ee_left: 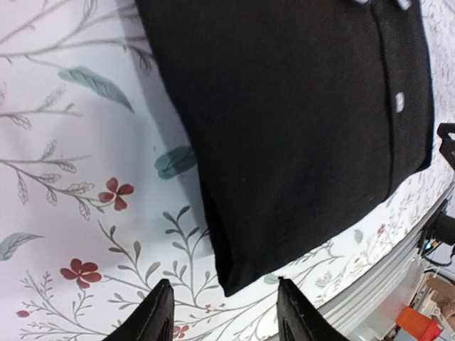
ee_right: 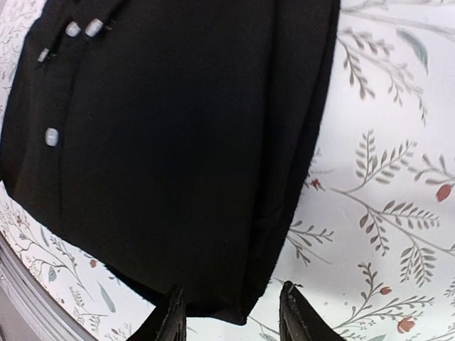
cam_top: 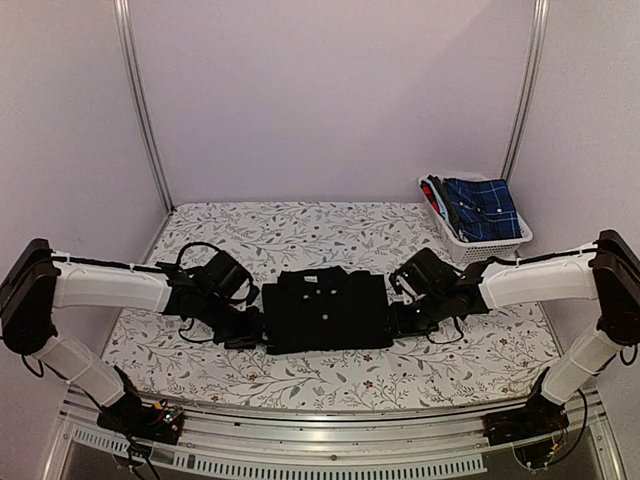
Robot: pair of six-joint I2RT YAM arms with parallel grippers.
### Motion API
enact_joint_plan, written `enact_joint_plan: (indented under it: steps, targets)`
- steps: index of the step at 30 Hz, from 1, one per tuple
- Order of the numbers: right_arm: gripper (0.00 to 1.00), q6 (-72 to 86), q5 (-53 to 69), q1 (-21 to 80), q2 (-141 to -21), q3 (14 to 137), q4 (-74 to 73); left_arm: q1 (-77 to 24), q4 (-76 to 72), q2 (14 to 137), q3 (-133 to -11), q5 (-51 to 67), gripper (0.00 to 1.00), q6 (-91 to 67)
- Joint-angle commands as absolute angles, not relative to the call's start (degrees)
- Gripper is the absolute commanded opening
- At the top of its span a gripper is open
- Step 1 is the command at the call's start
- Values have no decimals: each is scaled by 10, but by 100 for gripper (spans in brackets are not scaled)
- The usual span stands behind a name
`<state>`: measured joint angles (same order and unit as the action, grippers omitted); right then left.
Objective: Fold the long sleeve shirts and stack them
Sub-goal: Adjust the square-folded shirt at the center of the board.
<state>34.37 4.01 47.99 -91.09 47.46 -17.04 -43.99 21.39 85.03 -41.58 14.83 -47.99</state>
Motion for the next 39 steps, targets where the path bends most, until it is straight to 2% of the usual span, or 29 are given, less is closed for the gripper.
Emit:
enact_joint_plan:
  steps: [1,6,11,16,26,34,39]
  targets:
    - [45,329,9,472,-874,547,-201,-406,243,823,-466,87,49,-462]
    - [47,296,6,438,-915,622,-198,-329,201,835,-487,100,49,-435]
    - [46,271,67,401,-1002,683,-153,-284,152,899,-524,139,48,-409]
    - [45,264,101,385,-1088,743,-146,-262,120,955,-547,161,47,-403]
    - [47,259,119,352,-1162,771,-129,-247,76,1021,-561,204,45,-406]
    - [53,258,130,347,-1193,785,-118,-247,57,1049,-571,228,39,-415]
    - [52,262,148,347,-1203,795,-109,-248,50,1063,-578,241,28,-417]
